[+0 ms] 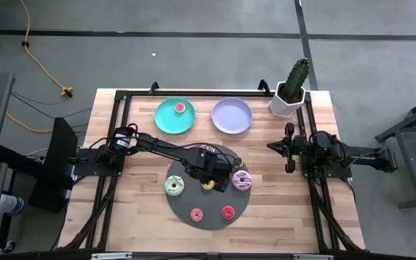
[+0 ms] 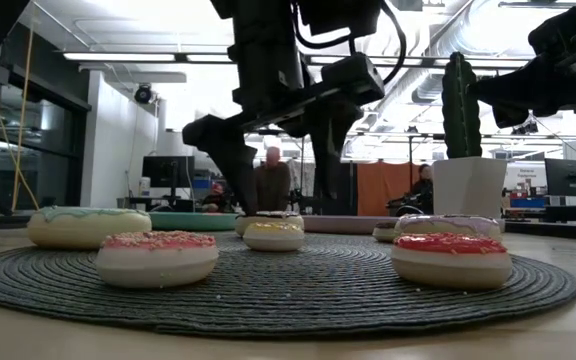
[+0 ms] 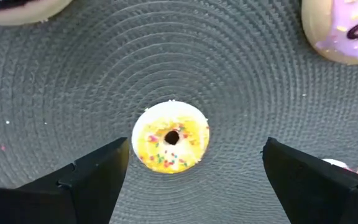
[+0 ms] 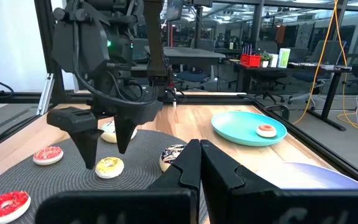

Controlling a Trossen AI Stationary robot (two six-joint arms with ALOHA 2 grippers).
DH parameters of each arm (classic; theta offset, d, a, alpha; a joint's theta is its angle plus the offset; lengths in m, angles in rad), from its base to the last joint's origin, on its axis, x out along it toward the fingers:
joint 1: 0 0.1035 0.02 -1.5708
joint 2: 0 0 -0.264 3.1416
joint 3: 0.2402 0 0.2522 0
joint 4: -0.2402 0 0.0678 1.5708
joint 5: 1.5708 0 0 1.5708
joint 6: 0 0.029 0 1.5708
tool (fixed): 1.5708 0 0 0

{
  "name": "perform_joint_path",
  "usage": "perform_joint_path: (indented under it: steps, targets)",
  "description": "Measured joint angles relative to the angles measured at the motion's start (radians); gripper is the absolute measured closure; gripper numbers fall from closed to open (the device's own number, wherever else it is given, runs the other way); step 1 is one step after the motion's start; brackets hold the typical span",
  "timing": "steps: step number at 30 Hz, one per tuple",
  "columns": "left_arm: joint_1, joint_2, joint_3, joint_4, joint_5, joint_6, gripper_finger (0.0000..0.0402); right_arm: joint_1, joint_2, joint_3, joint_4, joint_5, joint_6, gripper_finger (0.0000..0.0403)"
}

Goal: Pick & Place donuts
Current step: Put the small yellow donut on the green plate

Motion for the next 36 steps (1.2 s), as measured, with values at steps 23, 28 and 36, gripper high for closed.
perform_joint_path:
  steps: [23, 28, 36]
  targets:
    - [0.0, 0.0, 0.0, -0.02, -0.039, 0.219, 0.0044, 0.0, 0.0, 0.0, 0.0, 0.0, 0.0, 0.0402]
    - [0.0, 0.022, -0.001, -0.026, -0.03, 0.233, 0.0044, 0.0, 0.0, 0.0, 0.0, 0.0, 0.0, 0.0402]
    - [0.0, 0.059, 0.004, 0.011, -0.03, 0.272, 0.0044, 0.0, 0.0, 0.0, 0.0, 0.0, 0.0, 0.0402]
